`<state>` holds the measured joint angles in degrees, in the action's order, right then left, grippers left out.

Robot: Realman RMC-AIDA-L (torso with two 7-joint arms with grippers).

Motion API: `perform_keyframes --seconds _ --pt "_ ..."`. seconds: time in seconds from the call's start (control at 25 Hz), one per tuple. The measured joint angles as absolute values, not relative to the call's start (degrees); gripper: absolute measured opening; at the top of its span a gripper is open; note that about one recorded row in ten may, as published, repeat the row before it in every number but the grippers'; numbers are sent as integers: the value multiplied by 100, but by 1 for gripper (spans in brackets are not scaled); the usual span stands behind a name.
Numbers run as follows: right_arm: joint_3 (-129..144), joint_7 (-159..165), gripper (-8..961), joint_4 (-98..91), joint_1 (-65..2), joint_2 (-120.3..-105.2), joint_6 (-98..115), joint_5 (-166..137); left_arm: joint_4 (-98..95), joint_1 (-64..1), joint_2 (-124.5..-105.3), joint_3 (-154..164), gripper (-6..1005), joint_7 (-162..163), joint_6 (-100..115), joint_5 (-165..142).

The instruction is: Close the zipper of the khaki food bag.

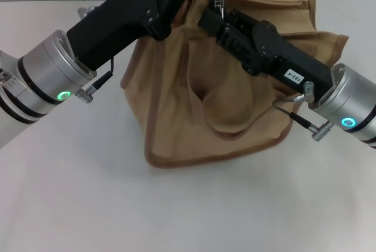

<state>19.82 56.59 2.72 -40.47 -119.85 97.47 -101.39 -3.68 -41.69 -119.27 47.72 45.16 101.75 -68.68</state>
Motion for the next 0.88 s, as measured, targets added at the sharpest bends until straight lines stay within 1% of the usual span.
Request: perform_keyframes --seconds 0.2,0.68,0.88 --pt "1972 5746 318 273 -4058 -11982 9733 -10149 -367 -4172 -11927 4772 38 4517 10177 -6877" --pt "1955 5710 288 258 -3985 -11979 9787 -10138 -291 -4158 -11927 4751 40 4496 10196 -6877" --pt "1944 5704 146 237 -3942 -11979 9800 -10124 -290 -4157 -11927 4746 41 4497 10196 -6868"
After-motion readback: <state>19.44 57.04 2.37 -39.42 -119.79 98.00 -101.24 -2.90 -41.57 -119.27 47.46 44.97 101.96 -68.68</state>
